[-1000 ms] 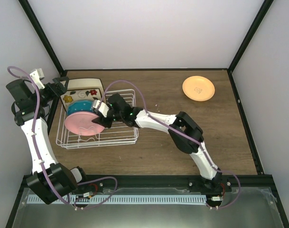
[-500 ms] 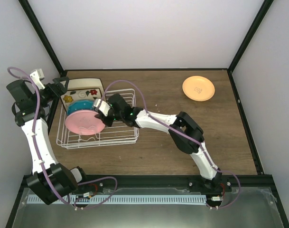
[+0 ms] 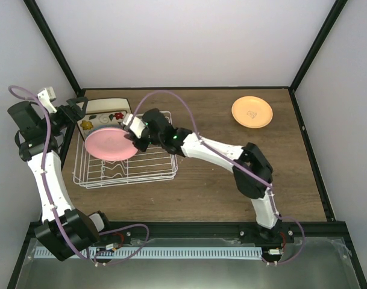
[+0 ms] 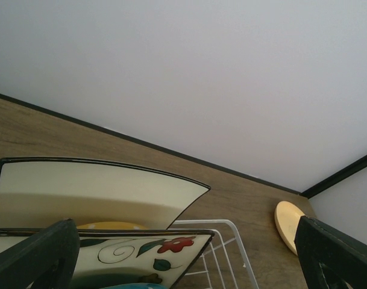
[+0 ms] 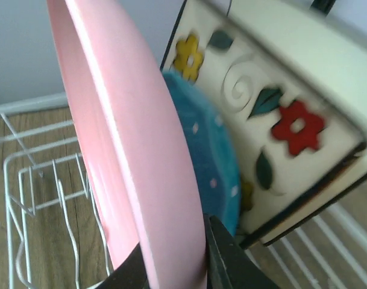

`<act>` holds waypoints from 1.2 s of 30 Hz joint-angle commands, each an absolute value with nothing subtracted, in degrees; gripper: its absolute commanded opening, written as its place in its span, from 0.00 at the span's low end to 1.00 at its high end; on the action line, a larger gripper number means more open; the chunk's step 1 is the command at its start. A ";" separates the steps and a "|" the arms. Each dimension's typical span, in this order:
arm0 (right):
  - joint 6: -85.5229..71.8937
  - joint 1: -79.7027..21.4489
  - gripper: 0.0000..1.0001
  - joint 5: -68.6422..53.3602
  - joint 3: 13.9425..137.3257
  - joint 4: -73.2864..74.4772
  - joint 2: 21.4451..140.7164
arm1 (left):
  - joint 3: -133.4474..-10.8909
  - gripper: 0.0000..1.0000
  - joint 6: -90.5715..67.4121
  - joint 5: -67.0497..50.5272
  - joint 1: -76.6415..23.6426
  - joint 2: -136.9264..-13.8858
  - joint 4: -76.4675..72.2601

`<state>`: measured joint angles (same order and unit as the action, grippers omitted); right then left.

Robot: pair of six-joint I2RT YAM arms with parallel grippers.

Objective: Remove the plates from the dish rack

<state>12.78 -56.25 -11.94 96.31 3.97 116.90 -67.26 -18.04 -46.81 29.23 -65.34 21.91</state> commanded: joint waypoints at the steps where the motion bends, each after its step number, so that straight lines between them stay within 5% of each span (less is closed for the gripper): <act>1: 10.98 -57.52 0.04 -16.85 97.81 7.95 106.93 | -68.05 1.00 -19.26 -47.61 29.09 -64.54 19.96; 15: 9.45 -47.06 0.06 -10.24 94.39 15.89 92.03 | -77.12 1.00 -29.80 -45.93 29.13 -68.07 10.40; 26: -11.91 -6.09 0.05 -20.57 107.85 24.80 105.62 | -76.25 1.00 -31.57 -46.34 29.03 -68.30 8.55; 36: -31.19 12.48 0.04 -31.10 94.84 18.98 113.28 | -71.99 1.00 -31.02 -46.64 29.06 -64.54 10.49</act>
<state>-21.37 10.00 -23.92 97.82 22.22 112.86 -73.34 -31.24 -46.17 29.21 -66.98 9.72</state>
